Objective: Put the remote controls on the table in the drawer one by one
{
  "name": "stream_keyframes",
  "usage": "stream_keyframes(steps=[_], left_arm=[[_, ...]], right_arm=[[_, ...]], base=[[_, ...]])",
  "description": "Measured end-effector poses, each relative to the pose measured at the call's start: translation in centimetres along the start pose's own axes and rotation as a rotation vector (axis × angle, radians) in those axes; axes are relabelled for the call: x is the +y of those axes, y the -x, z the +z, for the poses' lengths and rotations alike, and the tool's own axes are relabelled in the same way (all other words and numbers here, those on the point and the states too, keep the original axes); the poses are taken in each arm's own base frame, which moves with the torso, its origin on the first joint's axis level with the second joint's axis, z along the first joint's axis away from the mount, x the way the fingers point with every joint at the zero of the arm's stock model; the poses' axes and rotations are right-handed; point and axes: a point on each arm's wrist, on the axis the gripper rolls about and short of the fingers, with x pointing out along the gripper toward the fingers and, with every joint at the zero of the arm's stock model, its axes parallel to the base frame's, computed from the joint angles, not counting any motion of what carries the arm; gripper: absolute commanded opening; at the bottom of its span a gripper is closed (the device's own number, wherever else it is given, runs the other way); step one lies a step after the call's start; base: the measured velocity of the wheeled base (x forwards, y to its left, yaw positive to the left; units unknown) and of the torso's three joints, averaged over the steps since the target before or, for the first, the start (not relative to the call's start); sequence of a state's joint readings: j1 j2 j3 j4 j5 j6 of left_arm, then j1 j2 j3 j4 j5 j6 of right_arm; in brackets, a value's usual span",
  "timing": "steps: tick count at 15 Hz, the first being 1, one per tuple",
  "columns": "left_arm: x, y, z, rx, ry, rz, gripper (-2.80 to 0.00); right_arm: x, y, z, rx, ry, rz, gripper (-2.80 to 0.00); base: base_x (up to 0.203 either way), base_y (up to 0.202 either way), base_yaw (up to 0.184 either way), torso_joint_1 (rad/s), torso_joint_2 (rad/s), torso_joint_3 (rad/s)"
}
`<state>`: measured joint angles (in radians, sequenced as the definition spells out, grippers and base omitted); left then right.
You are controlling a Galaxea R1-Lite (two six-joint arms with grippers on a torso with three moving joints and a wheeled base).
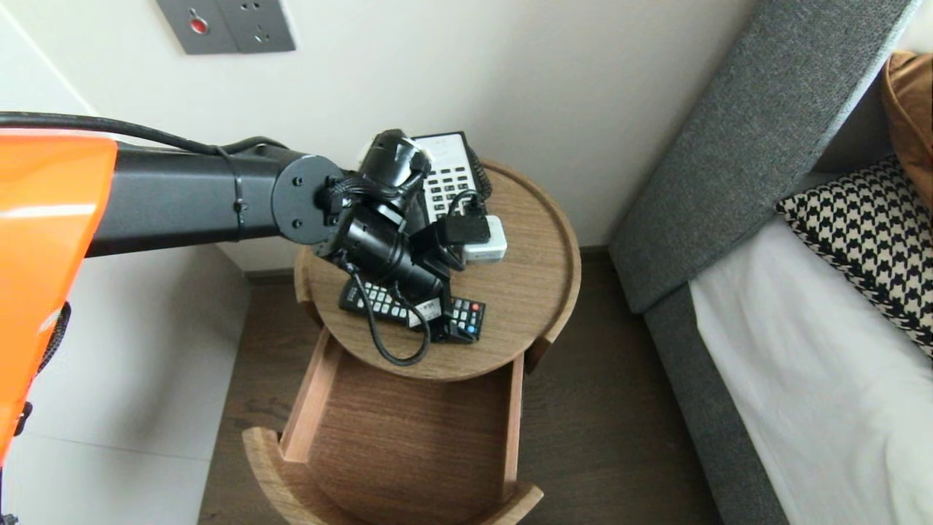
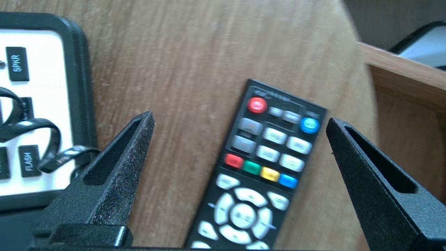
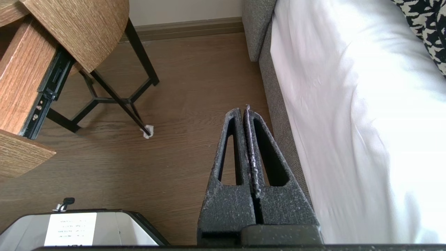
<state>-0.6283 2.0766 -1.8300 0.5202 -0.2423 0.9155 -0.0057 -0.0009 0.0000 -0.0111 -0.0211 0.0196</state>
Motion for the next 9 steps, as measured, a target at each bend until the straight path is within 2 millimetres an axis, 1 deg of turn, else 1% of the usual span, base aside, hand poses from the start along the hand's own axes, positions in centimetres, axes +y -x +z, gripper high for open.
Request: stream_keyframes(steps=[4,9], left_arm=[[0.3,-0.6,-0.6,0.012,0.01,0.004,0.0],[0.8,-0.5,-1.2,0.018,0.017,0.019,0.0]], right_arm=[[0.0,0.0,0.0,0.0,0.0,0.0,-2.8],[0.0,0.0,0.0,0.0,0.0,-0.001,-2.8]], base=[[0.0,0.0,0.0,0.0,0.0,0.0],[0.0,0.0,0.0,0.0,0.0,0.0]])
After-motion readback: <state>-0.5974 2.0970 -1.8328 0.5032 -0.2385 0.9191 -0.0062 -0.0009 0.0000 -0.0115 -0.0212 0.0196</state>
